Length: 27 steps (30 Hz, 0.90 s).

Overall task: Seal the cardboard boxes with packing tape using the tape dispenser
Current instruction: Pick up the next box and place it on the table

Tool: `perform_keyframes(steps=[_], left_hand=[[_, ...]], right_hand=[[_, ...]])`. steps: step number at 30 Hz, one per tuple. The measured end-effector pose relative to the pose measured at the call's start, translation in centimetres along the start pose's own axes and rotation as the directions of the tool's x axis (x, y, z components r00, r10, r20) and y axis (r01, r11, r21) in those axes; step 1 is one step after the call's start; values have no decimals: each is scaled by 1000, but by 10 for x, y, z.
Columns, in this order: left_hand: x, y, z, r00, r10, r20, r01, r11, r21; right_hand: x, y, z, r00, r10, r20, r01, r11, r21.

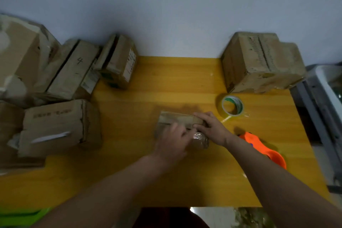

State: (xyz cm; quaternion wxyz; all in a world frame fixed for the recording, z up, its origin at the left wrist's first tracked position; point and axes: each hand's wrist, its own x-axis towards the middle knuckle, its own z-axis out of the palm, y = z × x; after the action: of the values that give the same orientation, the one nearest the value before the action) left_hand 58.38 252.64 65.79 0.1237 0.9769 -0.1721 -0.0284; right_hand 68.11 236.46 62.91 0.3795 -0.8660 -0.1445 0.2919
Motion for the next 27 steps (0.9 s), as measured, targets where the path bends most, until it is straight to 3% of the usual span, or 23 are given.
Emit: perform_keyframes(steps=[3,5,8,11,13,18,20,23,25,27], left_hand=[[-9,-22,2,966,-153,208,115,976,183],[-13,-19,11,934,-188,304,131,971,199],[-17,3,25,911,-244,332,191,964,183],[-18,13,27,900,-297,319,241,949,204],[-16,16,22,905,-286,314,223,949,223],[-7,21,17,906,-233,353,157,961,229],[-4,21,17,919,-206,336,136,966,220],[-1,22,17,931,-131,341,51,971,233],[0,22,19,923,-116,368,22,968,250],[-2,21,23,920,-125,373,28,967,255]], right_hand=[[-12,-1,-1,996,27,81,-32,998,63],[-19,-2,-1,990,53,128,-65,994,87],[-35,-1,3,990,87,115,-98,991,95],[-58,10,7,999,48,3,-48,991,125],[-69,17,9,997,16,-77,0,981,195],[-78,30,7,979,119,-167,-74,965,251],[-85,40,5,912,172,-372,-104,975,194],[-104,64,0,669,275,-690,-363,932,19],[-115,82,-2,547,387,-742,-574,819,4],[-122,97,-3,534,501,-681,-691,723,-9]])
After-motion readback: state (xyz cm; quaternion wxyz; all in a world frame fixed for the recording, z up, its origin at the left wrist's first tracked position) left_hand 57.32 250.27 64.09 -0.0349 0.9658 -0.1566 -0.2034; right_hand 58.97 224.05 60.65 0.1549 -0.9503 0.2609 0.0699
